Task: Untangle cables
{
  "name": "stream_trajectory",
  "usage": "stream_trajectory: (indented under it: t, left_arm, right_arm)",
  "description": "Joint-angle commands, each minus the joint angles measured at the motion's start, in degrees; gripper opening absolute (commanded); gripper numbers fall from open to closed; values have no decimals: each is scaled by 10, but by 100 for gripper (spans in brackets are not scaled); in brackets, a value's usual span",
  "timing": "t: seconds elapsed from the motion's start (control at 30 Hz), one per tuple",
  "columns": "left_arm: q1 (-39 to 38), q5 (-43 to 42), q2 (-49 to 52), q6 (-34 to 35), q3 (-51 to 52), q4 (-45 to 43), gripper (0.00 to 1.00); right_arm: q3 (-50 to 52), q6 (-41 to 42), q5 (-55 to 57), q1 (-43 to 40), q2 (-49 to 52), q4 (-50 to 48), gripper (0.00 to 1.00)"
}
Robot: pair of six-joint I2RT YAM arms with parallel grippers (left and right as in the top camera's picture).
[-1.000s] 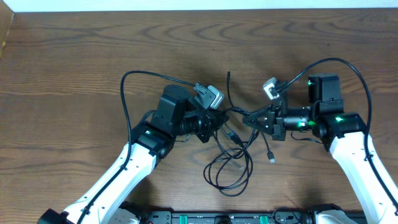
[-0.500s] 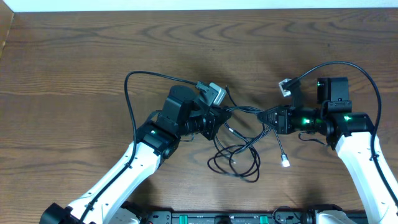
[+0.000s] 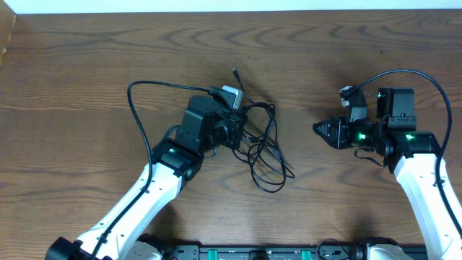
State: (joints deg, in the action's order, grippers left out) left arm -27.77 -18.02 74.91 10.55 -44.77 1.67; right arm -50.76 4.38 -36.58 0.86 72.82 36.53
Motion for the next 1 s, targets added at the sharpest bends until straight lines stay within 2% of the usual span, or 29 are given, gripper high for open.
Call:
stream_trajectory:
  t: [0.0, 0.1, 0.2, 0.23, 0.37, 0.47, 0.57, 0.7, 0.97]
  left_arm:
    - [0, 8, -4, 17, -5, -3, 8]
    - [0, 7, -4, 51, -5, -3, 8]
    - [0, 5, -4, 80, -5, -5, 8]
    - [0, 5, -4, 83, -5, -5, 8]
    - [-1, -13, -4, 83, -5, -14, 7]
    - [-1, -39, -4, 83, -5, -30, 8]
    - [-1, -39, -4, 86, -5, -35, 7]
    - [-1, -59, -4, 91, -5, -35, 8]
    - [-3, -101, -4, 91, -5, -33, 7]
  right_arm:
    - [0, -19, -65, 10, -8, -1, 30]
    - [0, 82, -72, 41, -7, -1, 30]
    - [0, 202, -73, 78, -5, -26, 22]
    - [0, 286, -66, 94, -5, -42, 22]
    - [0, 483, 10, 139, -2, -69, 19]
    - [0, 532, 44, 166, 10, -99, 15]
    - [0, 570, 70, 197, 49, -143, 20]
    - [0, 602, 82, 201, 92, -187, 20]
    - [0, 610, 63, 201, 131, -357, 21]
